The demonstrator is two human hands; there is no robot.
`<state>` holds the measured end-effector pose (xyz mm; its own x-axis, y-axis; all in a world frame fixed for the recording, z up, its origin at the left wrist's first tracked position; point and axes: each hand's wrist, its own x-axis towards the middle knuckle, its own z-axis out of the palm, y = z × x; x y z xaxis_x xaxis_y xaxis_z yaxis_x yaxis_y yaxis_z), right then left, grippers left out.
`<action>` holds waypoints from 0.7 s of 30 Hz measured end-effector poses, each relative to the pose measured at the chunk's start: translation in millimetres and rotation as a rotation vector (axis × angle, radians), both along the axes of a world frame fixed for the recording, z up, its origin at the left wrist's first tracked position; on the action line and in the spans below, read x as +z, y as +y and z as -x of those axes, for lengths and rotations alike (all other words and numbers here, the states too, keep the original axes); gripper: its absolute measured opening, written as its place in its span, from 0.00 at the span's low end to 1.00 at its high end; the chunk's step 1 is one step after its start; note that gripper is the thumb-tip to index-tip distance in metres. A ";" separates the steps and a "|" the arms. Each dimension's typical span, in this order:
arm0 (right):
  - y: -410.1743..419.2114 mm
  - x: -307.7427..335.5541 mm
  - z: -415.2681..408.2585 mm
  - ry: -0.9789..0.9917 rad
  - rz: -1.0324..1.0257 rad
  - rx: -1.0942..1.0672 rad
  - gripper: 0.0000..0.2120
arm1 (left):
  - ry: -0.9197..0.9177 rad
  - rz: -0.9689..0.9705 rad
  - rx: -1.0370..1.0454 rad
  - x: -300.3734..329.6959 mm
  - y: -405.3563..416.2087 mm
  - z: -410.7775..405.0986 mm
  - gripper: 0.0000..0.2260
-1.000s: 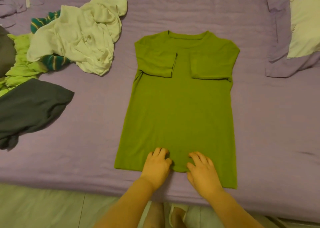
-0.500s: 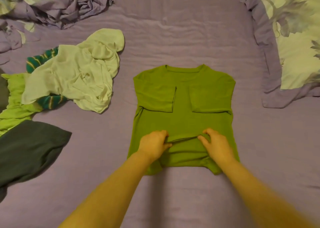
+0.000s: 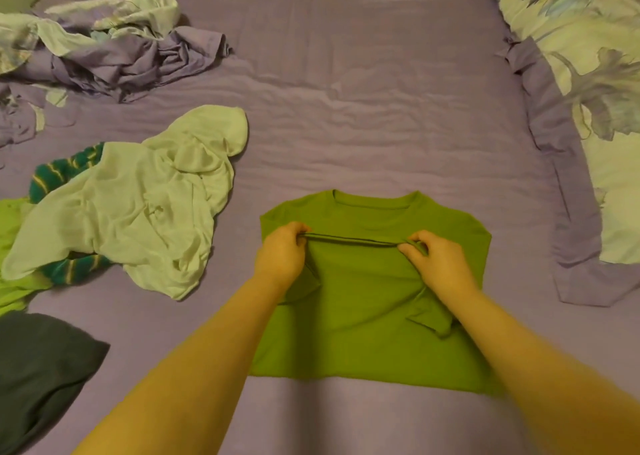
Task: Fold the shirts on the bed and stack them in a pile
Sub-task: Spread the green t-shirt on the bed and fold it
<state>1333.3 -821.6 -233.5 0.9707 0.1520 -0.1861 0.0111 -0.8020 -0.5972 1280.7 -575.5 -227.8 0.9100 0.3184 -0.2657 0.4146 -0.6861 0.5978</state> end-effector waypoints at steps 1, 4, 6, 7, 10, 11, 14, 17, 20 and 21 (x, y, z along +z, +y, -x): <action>2.9 -4.1 -12.5 -0.002 -0.004 0.001 0.12 | -0.021 -0.016 0.003 -0.6 0.5 -11.8 0.13; 7.3 -21.7 -41.5 -0.008 -0.007 -0.024 0.12 | -0.043 -0.063 0.016 -8.4 -1.5 -37.9 0.13; 8.5 -34.7 -53.2 -0.010 0.009 -0.039 0.12 | -0.027 -0.102 0.023 -18.9 -2.1 -47.6 0.12; 8.7 -41.1 -58.1 -0.013 0.018 -0.044 0.13 | -0.023 -0.117 0.031 -23.6 -2.6 -50.8 0.12; 10.0 -54.7 -75.1 -0.039 0.026 -0.040 0.13 | -0.026 -0.164 0.069 -31.9 -2.0 -60.4 0.12; 10.4 -57.3 -81.9 -0.053 0.021 -0.037 0.13 | -0.029 -0.188 0.070 -33.1 -1.2 -65.4 0.12; 13.4 -61.2 -101.5 -0.075 0.028 -0.046 0.11 | -0.032 -0.231 0.068 -34.1 1.1 -85.3 0.12; 16.8 -68.4 -109.3 -0.043 -0.030 -0.051 0.12 | -0.016 -0.359 0.027 -41.7 -1.4 -98.6 0.13; 8.9 -77.8 -94.4 -0.123 -0.035 0.075 0.15 | -0.087 -0.543 -0.034 -49.5 -17.8 -86.0 0.14; 3.6 -80.1 -84.5 -0.165 -0.014 0.111 0.16 | -0.128 -0.570 -0.084 -52.9 -26.6 -77.4 0.13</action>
